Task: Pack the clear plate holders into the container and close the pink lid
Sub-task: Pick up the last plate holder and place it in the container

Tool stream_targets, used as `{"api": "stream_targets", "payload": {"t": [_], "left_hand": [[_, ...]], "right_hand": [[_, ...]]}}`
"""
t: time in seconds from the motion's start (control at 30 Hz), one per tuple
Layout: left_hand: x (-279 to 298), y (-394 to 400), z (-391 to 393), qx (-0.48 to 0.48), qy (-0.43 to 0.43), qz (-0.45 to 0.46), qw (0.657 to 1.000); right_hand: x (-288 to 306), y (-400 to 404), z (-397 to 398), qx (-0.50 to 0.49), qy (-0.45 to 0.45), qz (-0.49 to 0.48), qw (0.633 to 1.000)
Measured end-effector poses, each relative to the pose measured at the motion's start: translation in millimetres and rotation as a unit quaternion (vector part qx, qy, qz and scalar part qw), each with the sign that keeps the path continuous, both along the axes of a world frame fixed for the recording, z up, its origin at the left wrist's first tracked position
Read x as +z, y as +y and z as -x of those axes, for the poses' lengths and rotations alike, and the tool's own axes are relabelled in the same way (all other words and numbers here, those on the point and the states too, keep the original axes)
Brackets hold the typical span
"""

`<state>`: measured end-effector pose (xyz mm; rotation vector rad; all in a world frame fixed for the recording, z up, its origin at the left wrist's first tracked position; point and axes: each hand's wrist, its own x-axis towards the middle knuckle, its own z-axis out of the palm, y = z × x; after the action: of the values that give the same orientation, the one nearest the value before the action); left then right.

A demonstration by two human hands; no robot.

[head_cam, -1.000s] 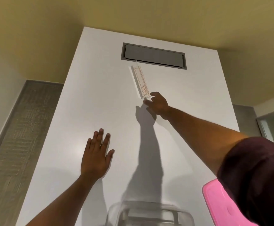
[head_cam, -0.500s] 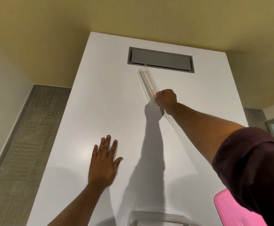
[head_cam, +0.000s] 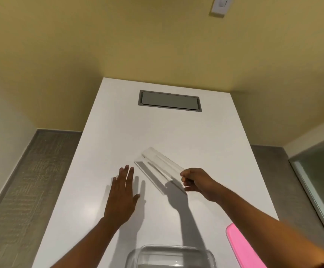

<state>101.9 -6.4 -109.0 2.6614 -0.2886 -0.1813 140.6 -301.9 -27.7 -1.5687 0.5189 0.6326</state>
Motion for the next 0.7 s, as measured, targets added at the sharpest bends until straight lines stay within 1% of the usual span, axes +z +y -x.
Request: {"api": "stream_targets", "payload": {"t": [0.07, 0.1, 0.17, 0.23, 0.37, 0.43, 0.5, 0.57, 0.6, 0.63, 0.67, 0.7], "left_hand": [[21.6, -9.9, 10.4, -0.053, -0.062, 0.011, 0.997], [30.5, -13.3, 15.3, -0.088, -0.072, 0.009, 0.993], [42.2, -17.7, 26.9, -0.152, -0.064, -0.010, 0.986], [48.0, -19.3, 39.8, -0.193, -0.065, -0.033, 0.979], [61.3, -21.0, 70.2, -0.218, -0.091, -0.001, 0.972], [66.6, -22.2, 87.5, -0.210, -0.083, 0.008, 0.974], [68.5, -23.1, 105.0, -0.195, -0.066, 0.022, 0.978], [69.7, -25.5, 122.6, -0.179, -0.044, 0.038, 0.982], [69.5, -27.1, 131.9, -0.172, -0.032, 0.042, 0.984], [68.6, -28.7, 141.0, -0.166, -0.021, 0.045, 0.985], [67.4, -30.3, 149.6, -0.162, -0.012, 0.044, 0.986], [66.0, -31.8, 156.4, -0.161, -0.006, 0.038, 0.986]], "right_hand": [[3.9, -12.5, 31.1, 0.054, 0.012, -0.004, 0.998], [6.7, -18.0, 45.5, 0.080, 0.017, -0.008, 0.997], [11.9, -27.7, 73.0, 0.125, 0.024, -0.021, 0.992], [14.7, -34.6, 95.9, 0.155, 0.032, -0.033, 0.987], [20.5, -39.4, 130.2, 0.169, 0.037, -0.045, 0.984], [23.3, -38.5, 143.4, 0.170, 0.033, -0.022, 0.985], [24.3, -34.9, 155.8, 0.166, 0.012, 0.035, 0.985], [23.3, -28.9, 167.9, 0.164, -0.047, 0.128, 0.977], [22.7, -25.9, 175.1, 0.166, -0.098, 0.199, 0.961], [21.5, -22.6, 183.2, 0.164, -0.156, 0.271, 0.935], [21.5, -19.1, 192.6, 0.154, -0.214, 0.323, 0.909], [22.8, -15.7, 201.0, 0.143, -0.266, 0.349, 0.887]]}}
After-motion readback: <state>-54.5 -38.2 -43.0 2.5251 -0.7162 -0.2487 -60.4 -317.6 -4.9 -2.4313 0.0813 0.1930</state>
